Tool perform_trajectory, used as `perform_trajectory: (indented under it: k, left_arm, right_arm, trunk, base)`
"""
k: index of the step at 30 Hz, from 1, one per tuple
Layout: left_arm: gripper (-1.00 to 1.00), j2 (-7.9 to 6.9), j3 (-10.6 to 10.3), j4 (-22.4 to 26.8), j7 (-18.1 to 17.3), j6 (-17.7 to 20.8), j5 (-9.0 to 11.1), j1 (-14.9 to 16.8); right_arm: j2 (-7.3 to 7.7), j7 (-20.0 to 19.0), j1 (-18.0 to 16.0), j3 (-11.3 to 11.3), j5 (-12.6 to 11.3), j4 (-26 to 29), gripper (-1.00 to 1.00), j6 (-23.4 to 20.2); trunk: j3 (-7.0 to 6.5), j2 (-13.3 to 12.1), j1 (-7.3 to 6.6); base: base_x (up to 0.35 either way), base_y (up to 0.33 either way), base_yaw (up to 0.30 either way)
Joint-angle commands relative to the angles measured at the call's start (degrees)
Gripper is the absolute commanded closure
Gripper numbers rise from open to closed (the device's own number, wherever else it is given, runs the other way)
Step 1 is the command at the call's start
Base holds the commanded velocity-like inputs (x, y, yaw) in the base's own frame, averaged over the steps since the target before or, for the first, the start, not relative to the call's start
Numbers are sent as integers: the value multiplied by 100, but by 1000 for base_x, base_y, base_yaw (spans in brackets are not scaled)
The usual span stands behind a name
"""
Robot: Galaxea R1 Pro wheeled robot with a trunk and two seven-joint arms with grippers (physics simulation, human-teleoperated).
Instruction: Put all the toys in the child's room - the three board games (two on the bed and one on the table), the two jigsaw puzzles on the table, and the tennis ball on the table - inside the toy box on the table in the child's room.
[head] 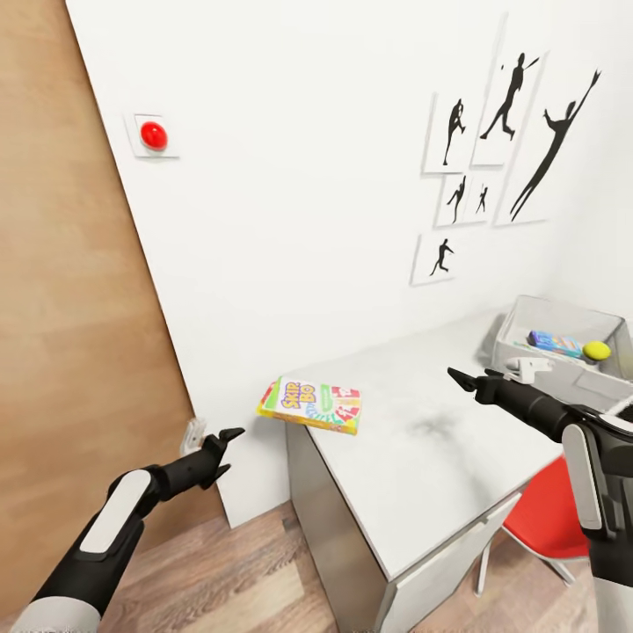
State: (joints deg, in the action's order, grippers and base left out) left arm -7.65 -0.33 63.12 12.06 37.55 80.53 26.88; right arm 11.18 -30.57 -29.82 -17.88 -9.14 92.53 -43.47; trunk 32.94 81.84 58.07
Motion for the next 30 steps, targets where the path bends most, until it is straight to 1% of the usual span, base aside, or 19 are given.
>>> perform_trajectory:
  k: [1,6,13,14,17,18,20,24,30]
  left_arm:
    - [-100,-2,-7,-12,53,10,20,7]
    - [-100,22,-15,-64,46,20,-143,29]
    - [-100,-9,-12,-85,-9,86,-214,43]
    - [-100,-15,6,-84,-17,203,-222,42]
    - [-100,-40,24,-67,-30,327,-222,40]
    - [-100,-83,30,-49,-36,397,-202,37]
    - [-100,-147,-14,-116,-101,460,-224,103]
    - [-100,-277,-4,-155,-230,480,-222,93]
    - [-100,-284,-4,-155,-422,480,-222,93]
  right_arm:
    - [-2,-4,-7,-4,-35,2,-100,-46]
    - [-2,-8,-7,-2,-35,3,-100,-47]
    - [-2,-10,-7,-5,-35,4,-100,-47]
    - [-2,-10,-7,-5,-35,4,-100,-47]
    - [-2,-12,-7,-7,-36,3,-100,-32]
    - [-2,-15,-7,-6,-37,3,-100,-22]
    - [-10,-28,-32,-3,-35,4,-100,9]
    - [-12,-30,-39,-3,-35,3,-100,12]
    - [-12,-30,-39,-3,-35,3,-100,12]
  trunk:
    - [6,3,0]
    - [6,3,0]
    - [6,3,0]
    - [6,3,0]
    - [6,3,0]
    - [6,3,0]
    - [6,3,0]
    - [6,3,0]
    - [6,3,0]
  base:
    - [0,112,-292]
    - [0,60,-294]
    - [0,15,-280]
    - [0,3,-115]
    - [0,2,-75]
    - [23,40,-38]
    - [0,0,0]
    - [0,0,0]
    - [0,0,0]
